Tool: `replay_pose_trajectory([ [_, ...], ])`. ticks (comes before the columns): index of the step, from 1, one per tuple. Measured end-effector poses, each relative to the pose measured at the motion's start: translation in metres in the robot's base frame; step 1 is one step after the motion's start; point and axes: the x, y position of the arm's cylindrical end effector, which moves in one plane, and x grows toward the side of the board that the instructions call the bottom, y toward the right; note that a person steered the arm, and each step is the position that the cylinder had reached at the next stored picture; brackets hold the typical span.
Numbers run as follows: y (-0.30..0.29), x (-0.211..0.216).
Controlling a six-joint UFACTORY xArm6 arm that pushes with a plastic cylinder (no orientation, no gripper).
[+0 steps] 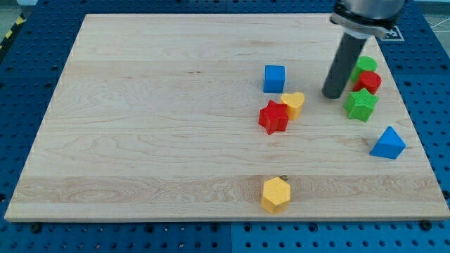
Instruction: Slide the green star right a bit
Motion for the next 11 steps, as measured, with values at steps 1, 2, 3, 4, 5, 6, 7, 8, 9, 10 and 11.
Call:
replay_pose_trajectory([
  [1,-0.008,0.016],
  [2,-0.004,0.016],
  [3,0.011,0.016],
  [4,0.017,0.017],
  [5,0.017,0.022],
  [6,0.017,0.026],
  [7,0.017,0.034],
  [8,0.017,0.036],
  [9,0.019,0.036],
  [10,0.025,0.036],
  [11,0.026,0.036],
])
